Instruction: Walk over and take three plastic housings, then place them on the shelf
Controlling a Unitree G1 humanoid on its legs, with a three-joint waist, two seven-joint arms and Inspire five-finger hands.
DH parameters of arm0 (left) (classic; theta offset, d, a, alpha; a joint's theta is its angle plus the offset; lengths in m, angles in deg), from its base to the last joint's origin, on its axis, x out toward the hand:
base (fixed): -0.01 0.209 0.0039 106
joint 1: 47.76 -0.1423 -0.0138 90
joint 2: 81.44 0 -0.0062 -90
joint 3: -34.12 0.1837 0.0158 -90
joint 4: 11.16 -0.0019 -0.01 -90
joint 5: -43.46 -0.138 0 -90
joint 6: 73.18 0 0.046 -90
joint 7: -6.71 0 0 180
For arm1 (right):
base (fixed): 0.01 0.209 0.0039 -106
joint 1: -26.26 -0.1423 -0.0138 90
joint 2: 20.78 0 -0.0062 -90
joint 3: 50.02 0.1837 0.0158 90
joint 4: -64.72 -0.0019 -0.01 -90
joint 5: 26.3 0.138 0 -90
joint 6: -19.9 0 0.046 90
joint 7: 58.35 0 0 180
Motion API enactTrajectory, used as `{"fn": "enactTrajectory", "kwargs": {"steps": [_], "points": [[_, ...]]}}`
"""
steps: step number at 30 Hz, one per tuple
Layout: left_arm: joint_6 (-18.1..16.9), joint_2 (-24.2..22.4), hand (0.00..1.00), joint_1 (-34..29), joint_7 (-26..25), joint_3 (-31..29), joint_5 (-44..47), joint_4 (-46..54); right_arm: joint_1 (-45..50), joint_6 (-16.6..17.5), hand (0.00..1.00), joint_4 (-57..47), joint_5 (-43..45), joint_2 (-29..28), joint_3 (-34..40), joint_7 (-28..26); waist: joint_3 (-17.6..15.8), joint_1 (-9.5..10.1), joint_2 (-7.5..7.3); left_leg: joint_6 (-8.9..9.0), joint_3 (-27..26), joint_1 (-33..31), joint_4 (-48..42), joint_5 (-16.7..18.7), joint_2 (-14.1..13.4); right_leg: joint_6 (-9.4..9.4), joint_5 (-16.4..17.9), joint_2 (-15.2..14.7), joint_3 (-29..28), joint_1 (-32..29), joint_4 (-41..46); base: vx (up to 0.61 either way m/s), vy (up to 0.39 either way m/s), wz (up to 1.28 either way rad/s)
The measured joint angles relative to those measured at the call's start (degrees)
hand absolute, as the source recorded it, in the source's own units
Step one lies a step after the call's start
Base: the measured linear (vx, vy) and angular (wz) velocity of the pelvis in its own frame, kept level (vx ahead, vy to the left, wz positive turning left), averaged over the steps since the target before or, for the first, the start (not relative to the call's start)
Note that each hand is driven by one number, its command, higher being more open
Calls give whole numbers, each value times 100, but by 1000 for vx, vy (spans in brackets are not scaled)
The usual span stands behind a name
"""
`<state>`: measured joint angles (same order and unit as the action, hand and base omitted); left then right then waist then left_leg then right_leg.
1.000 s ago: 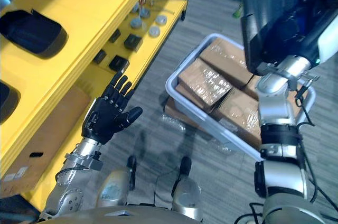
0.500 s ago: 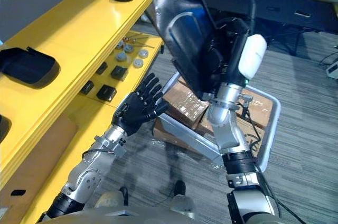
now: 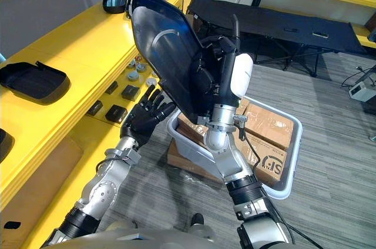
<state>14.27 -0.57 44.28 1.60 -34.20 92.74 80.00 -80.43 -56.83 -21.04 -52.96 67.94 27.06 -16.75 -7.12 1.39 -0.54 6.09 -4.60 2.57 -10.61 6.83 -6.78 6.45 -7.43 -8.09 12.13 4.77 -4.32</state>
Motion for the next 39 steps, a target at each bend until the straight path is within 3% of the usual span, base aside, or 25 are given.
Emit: {"fn": "enactTrajectory", "kwargs": {"steps": [10, 12, 17, 21, 28, 30, 39], "points": [[177, 56, 100, 0, 290, 45, 1111, 0, 30, 225, 0, 296, 13, -113, -104, 290, 162, -15, -12, 1, 0, 40, 15, -10, 2, -16, -7, -2, 10, 29, -2, -4, 1, 0], [188, 97, 100, 0, 309, 51, 921, 0, 148, 237, 0, 491, 13, -107, -236, 652, 294, -15, -121, 11, -2, 94, 87, -45, 3, -69, 26, 2, 23, 37, -5, -43, 11, -3], [188, 116, 100, 2, 305, 20, 447, 3, 330, 236, 0, 506, 12, -77, -227, 780, 333, -16, -168, 12, -5, 103, 85, -45, 2, -93, 42, 2, 35, 38, -6, 0, 0, 0], [206, 93, 100, 34, 69, -103, -453, 271, 382, 234, 0, 273, 5, 118, -140, 892, 340, -15, -178, 15, -12, 142, 97, -43, -7, -89, 39, 13, 31, 64, -5, -1, 2, -1], [261, -34, 100, 50, 185, -322, -333, 703, 382, 274, 0, -831, -461, 119, 186, 990, 367, -15, -217, 29, -54, 201, 115, -27, -28, -135, 75, 34, 14, 60, -33, -17, 7, -3], [257, -32, 100, 49, 186, -379, -142, 680, 382, 457, 0, -1054, -485, 119, 303, 1014, 372, -16, -226, 29, -75, 205, 130, -29, -31, -141, 81, 35, 8, 47, -41, -17, 8, -4], [140, -32, 100, 43, 758, -407, 58, 499, 397, 651, 0, -1135, -506, 117, 914, 1063, 375, -52, -232, 25, -178, 298, 294, -63, -27, -88, 48, 34, -64, 21, -16, 5, 9, -4]]}}
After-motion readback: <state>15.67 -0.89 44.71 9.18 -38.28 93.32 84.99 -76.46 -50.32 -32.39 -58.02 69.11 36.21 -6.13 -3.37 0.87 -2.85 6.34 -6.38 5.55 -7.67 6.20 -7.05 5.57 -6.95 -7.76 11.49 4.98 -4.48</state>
